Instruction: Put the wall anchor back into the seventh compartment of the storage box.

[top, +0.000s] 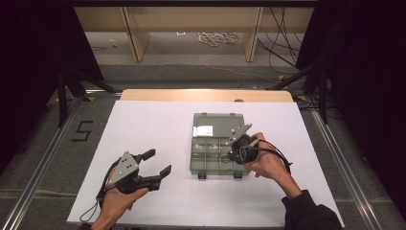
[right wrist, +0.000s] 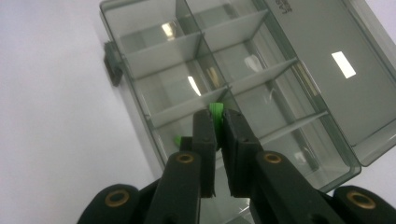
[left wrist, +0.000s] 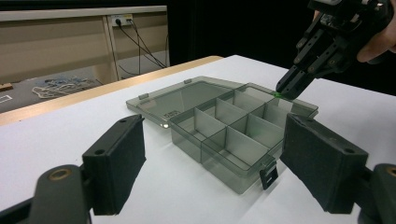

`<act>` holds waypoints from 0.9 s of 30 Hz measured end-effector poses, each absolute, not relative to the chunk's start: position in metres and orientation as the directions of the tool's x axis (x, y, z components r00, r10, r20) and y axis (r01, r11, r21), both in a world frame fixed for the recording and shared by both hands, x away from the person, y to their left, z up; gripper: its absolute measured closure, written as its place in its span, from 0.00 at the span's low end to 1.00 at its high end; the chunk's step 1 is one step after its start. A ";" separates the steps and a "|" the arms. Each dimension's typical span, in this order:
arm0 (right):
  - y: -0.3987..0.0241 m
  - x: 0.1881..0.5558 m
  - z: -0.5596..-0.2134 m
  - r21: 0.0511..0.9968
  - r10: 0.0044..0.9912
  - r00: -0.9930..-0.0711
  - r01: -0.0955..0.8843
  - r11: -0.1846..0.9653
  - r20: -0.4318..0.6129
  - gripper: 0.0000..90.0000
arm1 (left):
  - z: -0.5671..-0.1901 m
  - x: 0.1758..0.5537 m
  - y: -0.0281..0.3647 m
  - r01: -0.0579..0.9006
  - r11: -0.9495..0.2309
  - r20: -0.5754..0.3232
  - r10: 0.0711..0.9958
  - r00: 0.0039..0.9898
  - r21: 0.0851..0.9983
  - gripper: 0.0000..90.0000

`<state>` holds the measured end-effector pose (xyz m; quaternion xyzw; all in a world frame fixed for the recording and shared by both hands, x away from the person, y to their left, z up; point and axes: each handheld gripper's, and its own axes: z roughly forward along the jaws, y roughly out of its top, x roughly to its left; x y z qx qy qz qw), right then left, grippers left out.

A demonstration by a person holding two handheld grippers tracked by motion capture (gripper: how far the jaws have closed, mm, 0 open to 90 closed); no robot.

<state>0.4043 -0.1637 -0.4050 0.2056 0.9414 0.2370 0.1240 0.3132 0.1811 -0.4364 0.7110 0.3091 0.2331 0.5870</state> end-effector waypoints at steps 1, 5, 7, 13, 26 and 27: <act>-0.164 0.405 -0.406 0.495 0.445 -0.885 0.328 0.805 -0.138 0.94 | -0.436 0.313 0.181 0.166 -0.119 -0.032 0.713 0.701 0.979 0.23; -0.163 0.405 -0.411 0.481 0.443 -0.885 0.330 0.813 -0.142 0.94 | -0.436 0.313 0.181 0.168 -0.118 -0.034 0.713 0.700 0.979 0.23; -0.161 0.406 -0.414 0.477 0.437 -0.888 0.326 0.817 -0.143 0.94 | -0.436 0.313 0.181 0.166 -0.118 -0.033 0.713 0.700 0.979 0.23; -0.159 0.406 -0.418 0.463 0.432 -0.891 0.328 0.823 -0.137 0.94 | -0.437 0.313 0.181 0.171 -0.115 -0.039 0.714 0.699 0.978 0.23; -0.153 0.406 -0.429 0.435 0.428 -0.893 0.334 0.836 -0.136 0.94 | -0.437 0.314 0.181 0.169 -0.119 -0.035 0.712 0.701 0.978 0.23; -0.153 0.405 -0.430 0.434 0.427 -0.893 0.333 0.837 -0.138 0.94 | -0.437 0.313 0.181 0.172 -0.117 -0.037 0.713 0.700 0.978 0.23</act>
